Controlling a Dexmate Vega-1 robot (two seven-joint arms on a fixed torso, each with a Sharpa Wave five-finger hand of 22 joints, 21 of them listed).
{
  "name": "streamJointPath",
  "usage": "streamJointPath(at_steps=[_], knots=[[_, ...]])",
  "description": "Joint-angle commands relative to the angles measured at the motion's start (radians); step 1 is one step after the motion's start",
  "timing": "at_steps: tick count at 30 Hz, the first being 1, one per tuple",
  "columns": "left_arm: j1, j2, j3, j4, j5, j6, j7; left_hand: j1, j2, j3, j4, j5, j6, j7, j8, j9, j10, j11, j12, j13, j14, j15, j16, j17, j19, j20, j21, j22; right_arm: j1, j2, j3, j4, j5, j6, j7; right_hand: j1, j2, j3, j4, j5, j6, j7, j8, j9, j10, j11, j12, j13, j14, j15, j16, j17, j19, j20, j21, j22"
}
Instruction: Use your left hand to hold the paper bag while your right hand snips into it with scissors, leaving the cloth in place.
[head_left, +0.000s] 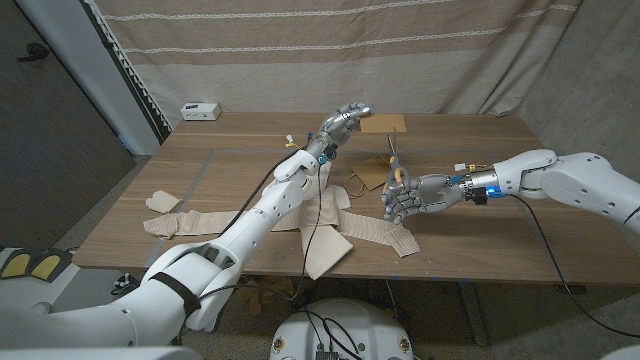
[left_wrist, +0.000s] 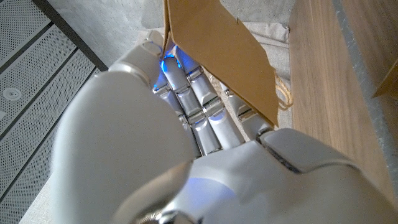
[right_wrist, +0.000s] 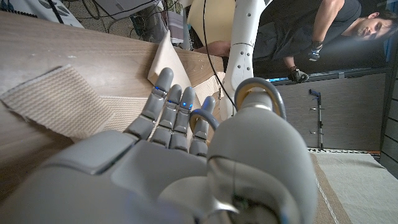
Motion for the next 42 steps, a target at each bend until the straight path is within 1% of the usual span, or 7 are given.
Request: streamJointPath(at_steps=[1,21,32,33,34,36,42], knots=[[-0.009,-0.003,0.007,0.015,0.002,0.011,-0.029,0.021,0.012,0.007,-0.001,0.008,0.020,0.010,0.002,-0.004,0.022,-0.010,0.006,0.003,0.013,-0.003,0.002,0.002,-0.004,-0.121,0.009,0.000,0.032,0.009,-0.021,0.021,-0.020,-0.011,0.019,-0.004,0.000,0.000,0.002,-0.003,-0.027,0.037,-0.002,0.002,0.002,0.003,0.011,0.003,0.015,-0.004,0.006,0.003,0.012,0.003,0.000,0.001],[-0.030,-0.010,0.026,0.047,0.007,0.046,-0.086,0.022,0.008,0.010,-0.002,0.008,0.029,0.011,0.001,-0.008,0.024,-0.010,0.007,-0.001,0.017,-0.003,0.003,0.000,-0.014,-0.122,0.034,-0.002,0.045,-0.002,-0.017,0.022,-0.022,-0.025,0.015,-0.007,0.001,0.001,0.003,-0.007,-0.025,0.039,-0.001,0.003,0.020,-0.001,0.019,0.001,0.025,-0.004,0.007,0.002,0.014,0.005,-0.005,0.001],[-0.028,-0.014,0.026,0.043,0.010,0.049,-0.084,0.021,0.008,0.011,-0.002,0.008,0.028,0.013,0.001,-0.008,0.022,-0.009,0.007,-0.001,0.017,-0.003,0.002,0.000,-0.019,-0.122,0.041,-0.004,0.027,-0.003,-0.002,0.026,-0.004,-0.012,0.002,-0.002,0.016,0.010,0.003,-0.009,0.000,0.028,0.005,-0.001,0.067,-0.025,0.030,-0.014,0.054,-0.028,0.012,0.001,0.019,-0.009,-0.009,0.002],[-0.027,-0.014,0.027,0.041,0.011,0.049,-0.081,0.021,0.008,0.011,-0.002,0.008,0.029,0.012,0.000,-0.009,0.023,-0.009,0.008,0.000,0.017,-0.003,0.002,0.000,-0.019,-0.122,0.042,-0.004,0.029,-0.002,-0.002,0.029,0.001,-0.017,0.006,0.000,0.024,0.014,0.004,-0.009,0.001,0.026,0.005,-0.001,0.074,-0.029,0.031,-0.017,0.056,-0.031,0.012,0.001,0.019,-0.011,-0.009,0.002],[-0.027,-0.014,0.027,0.039,0.012,0.049,-0.079,0.021,0.007,0.011,-0.002,0.007,0.030,0.014,0.000,-0.011,0.024,-0.010,0.010,0.002,0.017,-0.003,0.002,-0.001,-0.020,-0.122,0.044,-0.005,0.029,-0.002,-0.001,0.029,0.005,-0.020,0.006,-0.003,0.062,0.030,0.016,-0.008,0.006,0.013,0.003,-0.009,0.074,-0.038,0.030,-0.020,0.061,-0.041,0.009,0.002,0.012,-0.017,-0.012,0.003],[-0.025,-0.014,0.027,0.037,0.012,0.050,-0.078,0.021,0.007,0.012,-0.003,0.007,0.029,0.012,0.000,-0.010,0.021,-0.009,0.007,-0.001,0.017,-0.003,0.002,-0.001,-0.022,-0.122,0.046,-0.005,0.030,-0.001,-0.002,0.031,0.003,-0.018,0.012,0.000,0.085,0.050,0.025,-0.010,0.006,-0.001,0.001,-0.012,0.076,-0.060,0.031,-0.021,0.057,-0.049,0.007,0.006,0.003,-0.026,-0.014,0.004],[-0.022,-0.013,0.029,0.030,0.014,0.050,-0.076,0.021,0.007,0.012,-0.002,0.007,0.031,0.012,0.000,-0.011,0.020,-0.010,0.009,0.001,0.016,-0.003,0.001,-0.001,-0.024,-0.121,0.049,-0.007,0.028,0.003,0.002,0.033,0.009,-0.016,0.010,0.007,0.099,0.112,0.054,-0.018,0.017,-0.019,-0.003,-0.024,0.106,-0.081,0.040,-0.028,0.071,-0.074,0.004,0.012,0.004,-0.051,-0.009,0.007]])
